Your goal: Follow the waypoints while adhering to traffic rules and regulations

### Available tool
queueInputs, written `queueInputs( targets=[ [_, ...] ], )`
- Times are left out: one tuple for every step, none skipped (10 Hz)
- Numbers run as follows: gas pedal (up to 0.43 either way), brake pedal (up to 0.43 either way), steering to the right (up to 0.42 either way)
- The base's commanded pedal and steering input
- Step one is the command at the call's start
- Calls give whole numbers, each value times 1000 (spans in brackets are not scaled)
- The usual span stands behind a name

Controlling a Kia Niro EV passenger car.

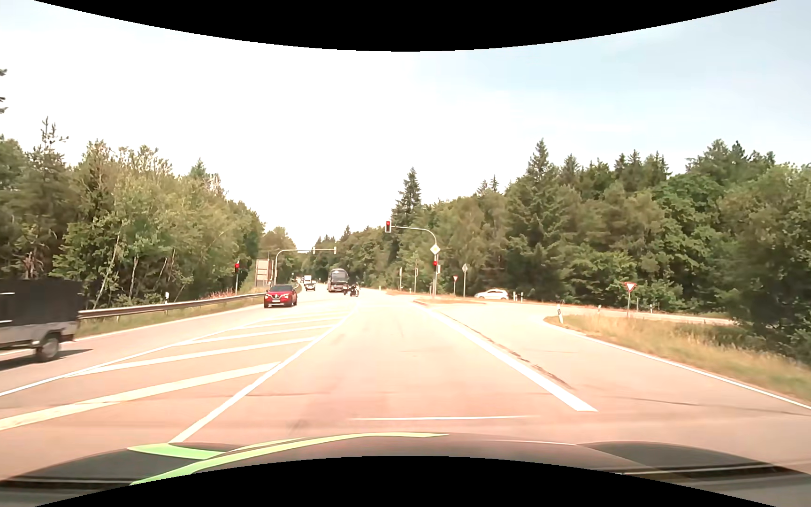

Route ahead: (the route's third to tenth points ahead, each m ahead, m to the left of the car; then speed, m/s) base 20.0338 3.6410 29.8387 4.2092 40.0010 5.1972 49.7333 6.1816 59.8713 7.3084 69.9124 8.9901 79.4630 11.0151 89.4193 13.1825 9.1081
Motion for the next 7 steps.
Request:
queueInputs(
  targets=[
    [0, 256, -12],
    [0, 250, -11],
    [0, 250, -9],
    [0, 250, -7],
    [0, 256, -6],
    [0, 256, -2],
    [0, 256, -2]
  ],
)
